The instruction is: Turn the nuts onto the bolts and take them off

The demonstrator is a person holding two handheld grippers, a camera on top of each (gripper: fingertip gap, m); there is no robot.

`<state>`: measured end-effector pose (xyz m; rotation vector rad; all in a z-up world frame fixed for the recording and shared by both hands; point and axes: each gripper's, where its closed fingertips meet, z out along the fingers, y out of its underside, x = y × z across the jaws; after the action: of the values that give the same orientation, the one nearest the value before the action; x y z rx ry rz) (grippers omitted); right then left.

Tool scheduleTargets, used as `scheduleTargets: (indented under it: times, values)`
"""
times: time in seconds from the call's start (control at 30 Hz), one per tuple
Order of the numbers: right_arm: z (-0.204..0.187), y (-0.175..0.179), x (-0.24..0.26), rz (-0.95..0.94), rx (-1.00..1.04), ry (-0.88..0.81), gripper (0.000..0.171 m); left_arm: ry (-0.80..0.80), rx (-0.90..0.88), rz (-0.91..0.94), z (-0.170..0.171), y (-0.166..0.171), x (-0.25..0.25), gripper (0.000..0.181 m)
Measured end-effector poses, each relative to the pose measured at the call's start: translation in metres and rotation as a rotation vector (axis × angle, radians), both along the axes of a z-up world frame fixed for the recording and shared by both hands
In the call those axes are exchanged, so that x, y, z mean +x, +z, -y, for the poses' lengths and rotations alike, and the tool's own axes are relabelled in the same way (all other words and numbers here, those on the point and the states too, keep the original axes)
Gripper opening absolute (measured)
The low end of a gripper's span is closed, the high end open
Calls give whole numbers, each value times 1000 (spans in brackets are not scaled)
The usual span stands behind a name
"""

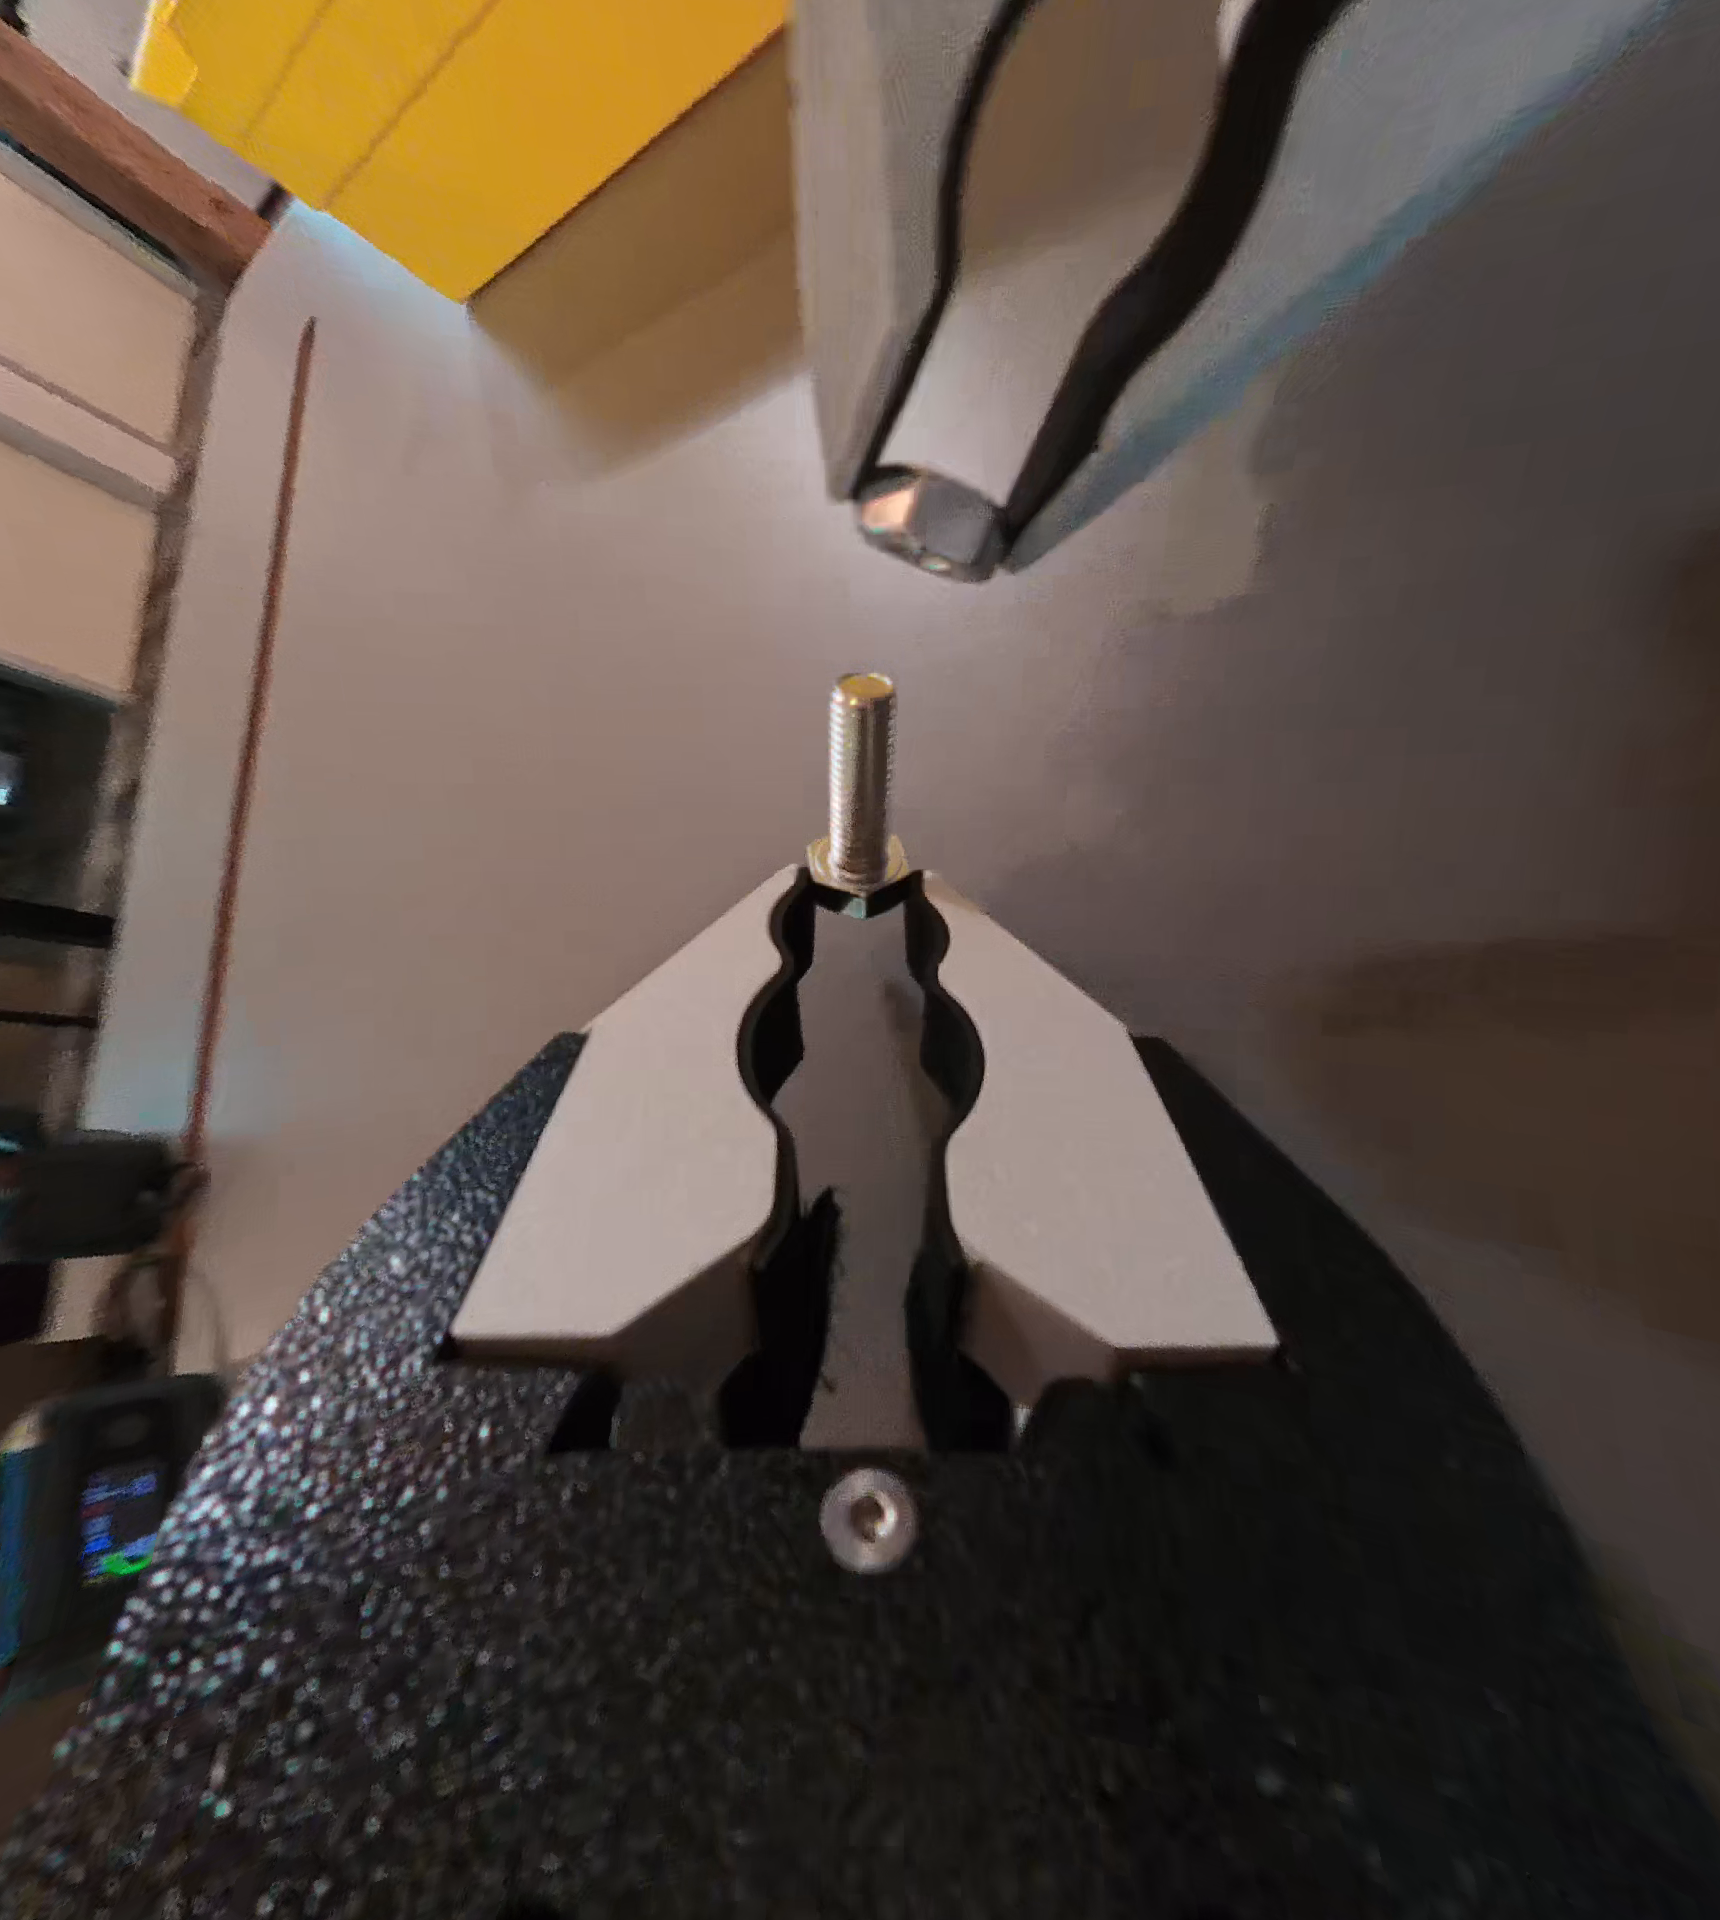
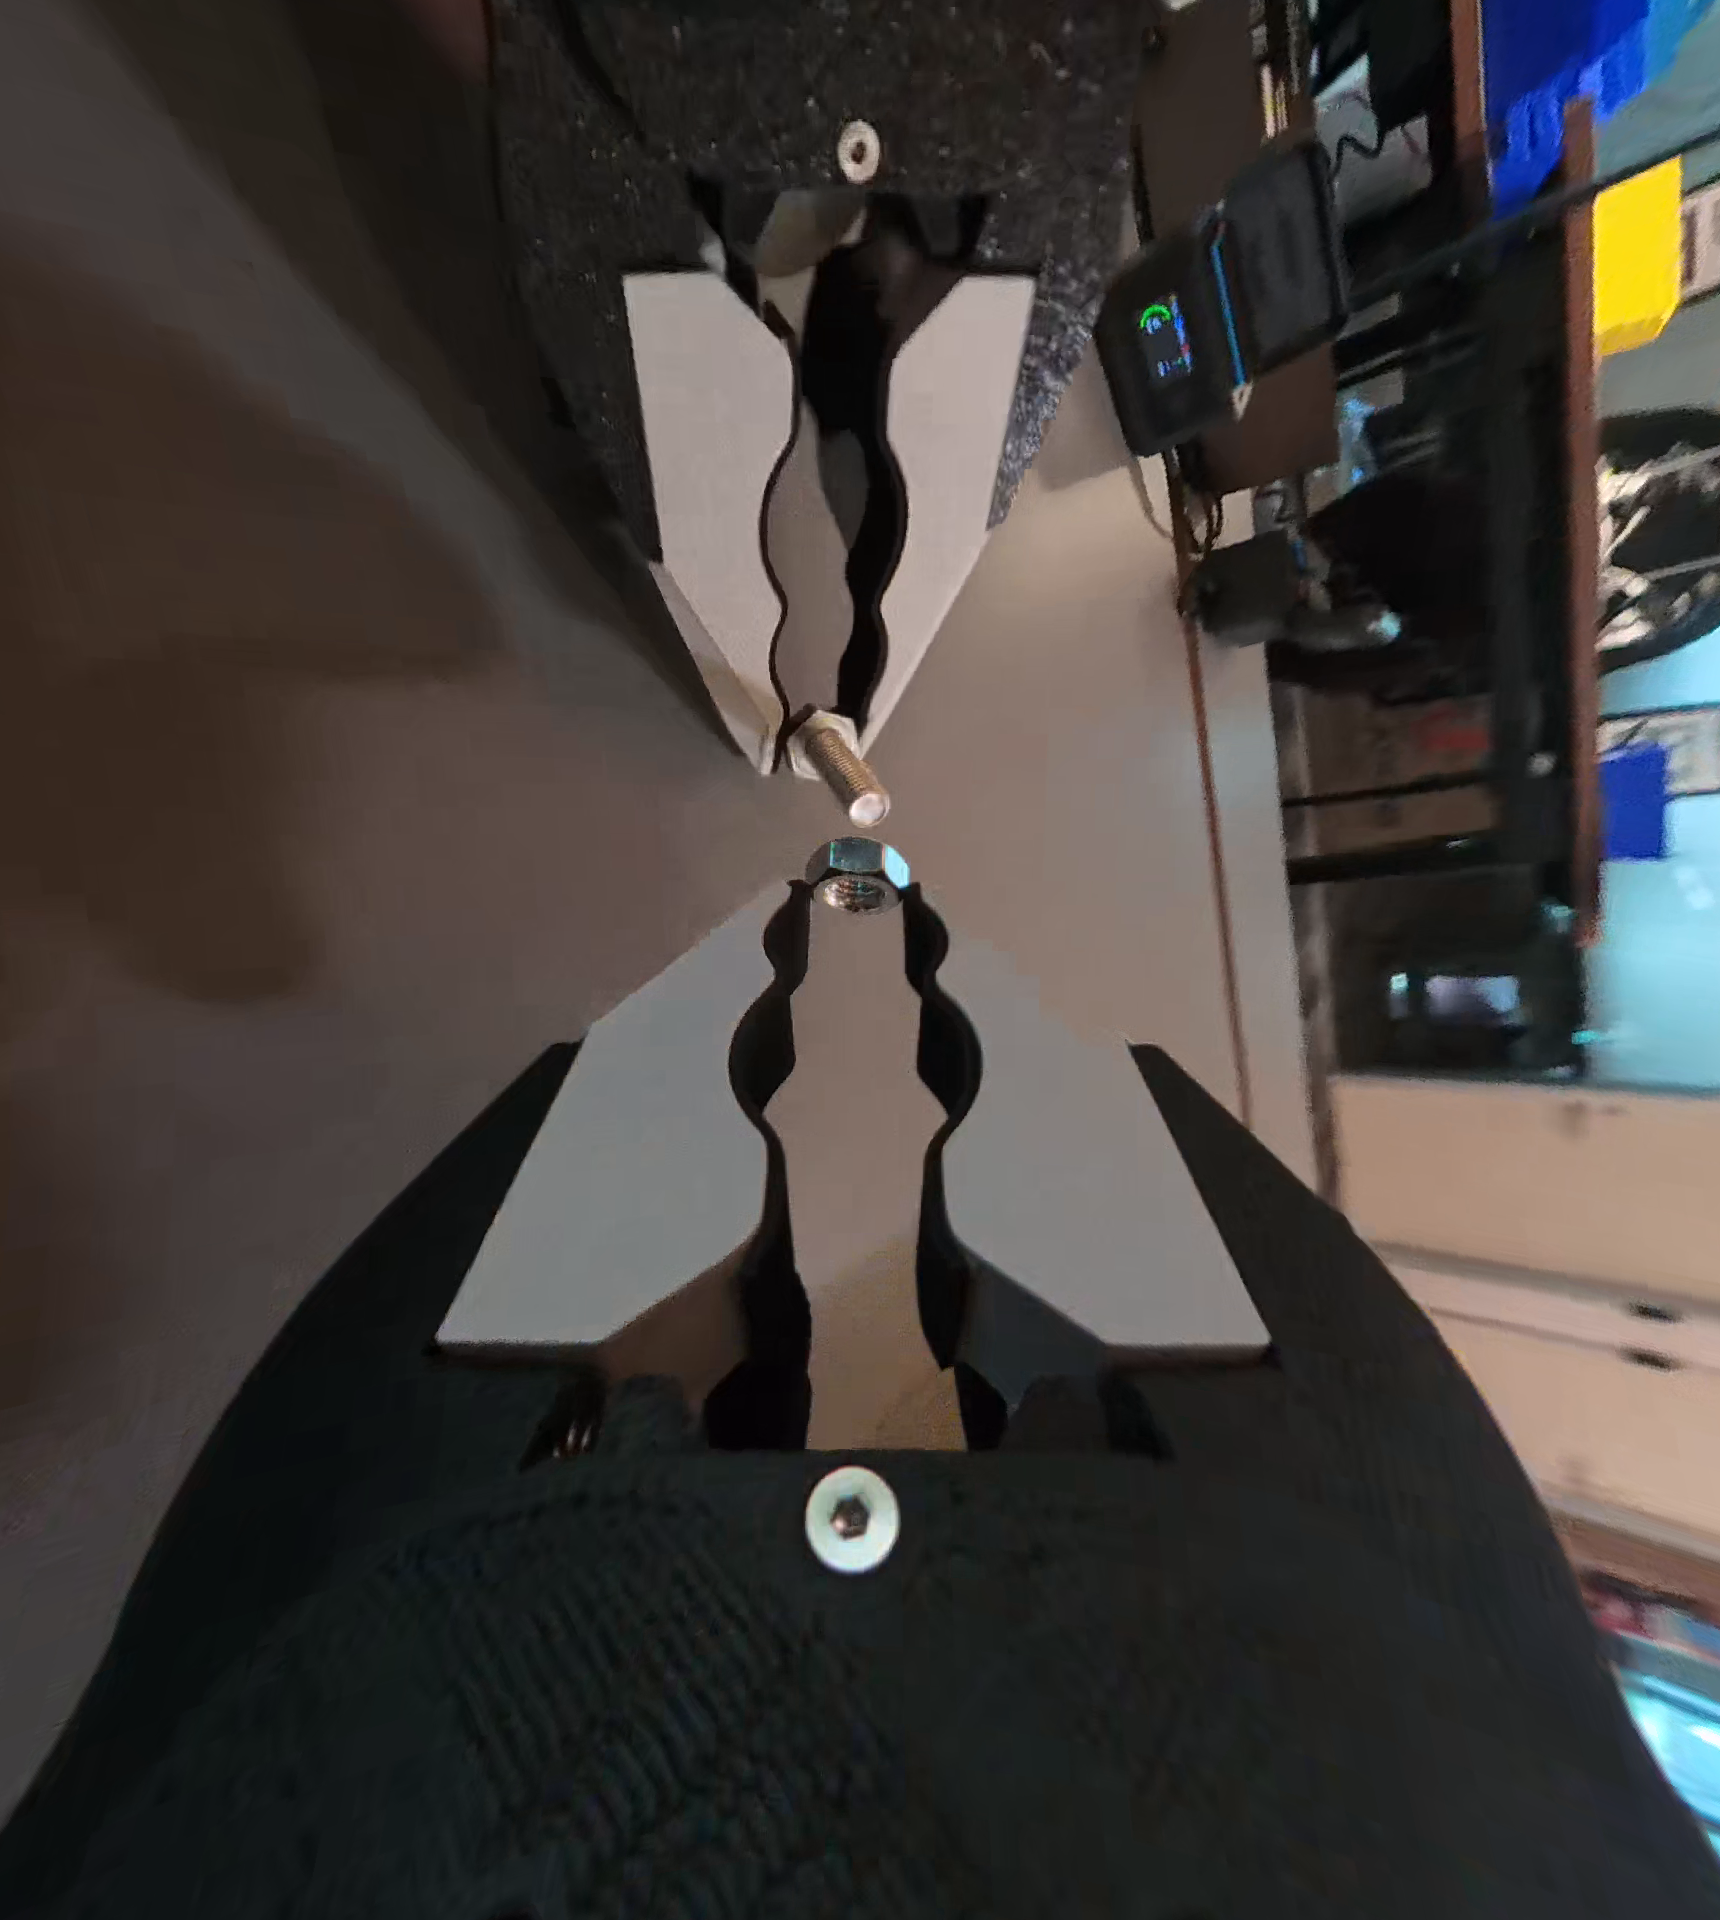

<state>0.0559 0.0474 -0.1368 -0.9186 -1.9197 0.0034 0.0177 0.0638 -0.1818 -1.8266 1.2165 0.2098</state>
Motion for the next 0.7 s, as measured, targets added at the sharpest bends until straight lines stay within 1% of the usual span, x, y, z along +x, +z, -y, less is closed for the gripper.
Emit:
scheduleTargets:
  times: [0.07, 0.17, 0.33, 0.7]
  values:
    - [0, -3, 0, 52, 73, 19, 17, -1, 36, -76, -1, 0, 1, 15]
    - [3, -11, 0, 116, 167, 54, 17, -13, 52, -122, 0, -1, 4, 15]
    - [1, -13, -3, 125, 323, 99, 17, -26, 49, -122, 1, -1, 7, 15]
    - [-1, -11, -7, 157, 545, 174, 17, -25, 40, -116, 1, -1, 9, 15]
